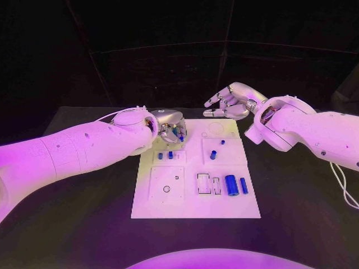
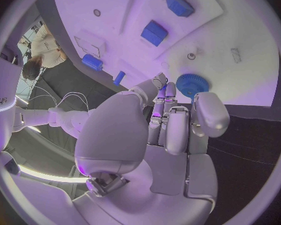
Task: Assemble the parts on the task board
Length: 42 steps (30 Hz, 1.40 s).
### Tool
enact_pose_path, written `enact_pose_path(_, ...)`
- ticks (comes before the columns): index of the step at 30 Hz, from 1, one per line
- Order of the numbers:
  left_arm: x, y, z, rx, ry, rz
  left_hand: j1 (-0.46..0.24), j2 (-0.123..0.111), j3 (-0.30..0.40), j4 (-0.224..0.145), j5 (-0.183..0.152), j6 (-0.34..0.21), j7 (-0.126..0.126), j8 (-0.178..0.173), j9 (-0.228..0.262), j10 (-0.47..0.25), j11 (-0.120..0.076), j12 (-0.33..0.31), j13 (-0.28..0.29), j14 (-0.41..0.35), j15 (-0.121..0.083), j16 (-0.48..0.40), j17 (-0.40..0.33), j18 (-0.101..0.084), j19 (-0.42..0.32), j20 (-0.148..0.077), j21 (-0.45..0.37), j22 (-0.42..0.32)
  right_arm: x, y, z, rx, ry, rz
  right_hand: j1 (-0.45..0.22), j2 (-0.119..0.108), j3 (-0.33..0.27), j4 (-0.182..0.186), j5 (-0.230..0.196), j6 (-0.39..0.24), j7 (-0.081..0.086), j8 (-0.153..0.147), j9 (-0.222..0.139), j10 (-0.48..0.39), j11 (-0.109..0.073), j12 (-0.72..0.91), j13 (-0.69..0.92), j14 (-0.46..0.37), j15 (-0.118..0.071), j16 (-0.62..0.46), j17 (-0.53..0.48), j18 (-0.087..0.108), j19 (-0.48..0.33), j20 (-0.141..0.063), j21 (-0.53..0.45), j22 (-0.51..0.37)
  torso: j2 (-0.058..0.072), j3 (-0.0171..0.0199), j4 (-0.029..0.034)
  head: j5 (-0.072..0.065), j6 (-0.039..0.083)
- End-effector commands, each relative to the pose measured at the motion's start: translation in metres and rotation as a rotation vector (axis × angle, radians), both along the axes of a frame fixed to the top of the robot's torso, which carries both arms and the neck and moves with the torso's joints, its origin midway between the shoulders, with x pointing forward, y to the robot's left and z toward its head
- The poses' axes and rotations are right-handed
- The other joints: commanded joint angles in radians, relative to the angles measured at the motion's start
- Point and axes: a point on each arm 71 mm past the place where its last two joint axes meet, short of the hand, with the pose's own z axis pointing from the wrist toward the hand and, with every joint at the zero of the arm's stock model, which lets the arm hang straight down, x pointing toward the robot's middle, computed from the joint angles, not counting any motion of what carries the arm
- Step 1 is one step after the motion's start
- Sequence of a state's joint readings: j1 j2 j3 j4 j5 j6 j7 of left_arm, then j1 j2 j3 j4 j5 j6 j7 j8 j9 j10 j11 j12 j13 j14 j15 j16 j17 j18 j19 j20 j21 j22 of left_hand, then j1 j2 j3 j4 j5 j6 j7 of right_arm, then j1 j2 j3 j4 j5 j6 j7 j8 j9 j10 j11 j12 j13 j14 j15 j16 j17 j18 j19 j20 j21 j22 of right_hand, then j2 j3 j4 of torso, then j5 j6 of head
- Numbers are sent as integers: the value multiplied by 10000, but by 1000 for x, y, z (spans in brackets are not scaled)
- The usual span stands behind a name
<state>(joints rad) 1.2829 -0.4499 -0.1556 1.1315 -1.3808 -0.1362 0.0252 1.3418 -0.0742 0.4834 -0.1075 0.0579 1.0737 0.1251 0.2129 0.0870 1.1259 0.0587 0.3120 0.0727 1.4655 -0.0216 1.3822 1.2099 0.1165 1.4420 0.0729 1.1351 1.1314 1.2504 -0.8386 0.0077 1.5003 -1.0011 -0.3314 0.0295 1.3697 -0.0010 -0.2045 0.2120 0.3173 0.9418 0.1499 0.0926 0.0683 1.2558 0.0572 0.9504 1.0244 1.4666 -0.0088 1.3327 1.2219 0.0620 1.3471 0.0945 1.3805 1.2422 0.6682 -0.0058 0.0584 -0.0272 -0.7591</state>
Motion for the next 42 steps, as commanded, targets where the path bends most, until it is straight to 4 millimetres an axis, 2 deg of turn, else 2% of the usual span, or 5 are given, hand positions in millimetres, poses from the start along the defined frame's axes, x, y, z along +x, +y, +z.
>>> enact_pose_path(1,-2,4,9,-783,56,112,-97,-42,66,6,-50,27,52,-74,-7,24,38,-64,-9,402,-2,3,-20,-172,51,25,69,25,0,0,2,43,-82,48,23,108,-41,-4,36,36,-41,36,11,-8,10,33,8,336,-75,-27,10,150,-53,8,-36,-4,-41,-10,35,20,-5)
enact_pose_path(14,-3,38,10,-400,946,628,-256,-125,52,37,-60,111,13,-104,-1,120,17,-149,-8,393,-14,-3,-68,-175,53,31,116,86,1,-2,1,15,-54,14,23,108,-41,-4,36,36,-41,36,11,-8,10,33,8,336,-75,-27,10,150,-53,8,-36,-4,-71,-18,93,55,-12)
enact_pose_path(20,-1,49,2,51,1355,912,-356,-174,21,72,-65,170,-14,-117,5,177,0,-201,-7,381,-24,-21,-124,-172,42,29,112,92,1,-2,1,13,-50,19,23,108,-41,-4,36,36,-41,36,11,-8,10,33,8,336,-75,-27,10,150,-53,8,-36,-4,-60,-25,75,49,-36)
enact_pose_path(26,2,52,-4,244,1454,1095,-437,-256,-12,89,-63,131,-14,-188,-16,167,8,-291,-20,372,-23,-31,-160,-174,37,28,121,111,1,-2,1,11,-41,8,28,121,-51,-2,38,41,-42,41,12,-2,9,43,13,338,-76,-27,13,150,-50,7,-36,-3,-51,-17,45,212,-30)
enact_pose_path(42,3,51,-20,373,1493,1364,-470,-274,-13,104,-61,114,-13,-224,-27,162,12,-339,-26,366,-19,-40,-188,-180,40,30,142,138,0,-1,1,18,-41,-8,28,121,-51,-2,38,41,-42,41,12,-2,9,43,13,338,-76,-27,13,150,-50,7,-36,-3,-62,-18,56,160,-40)
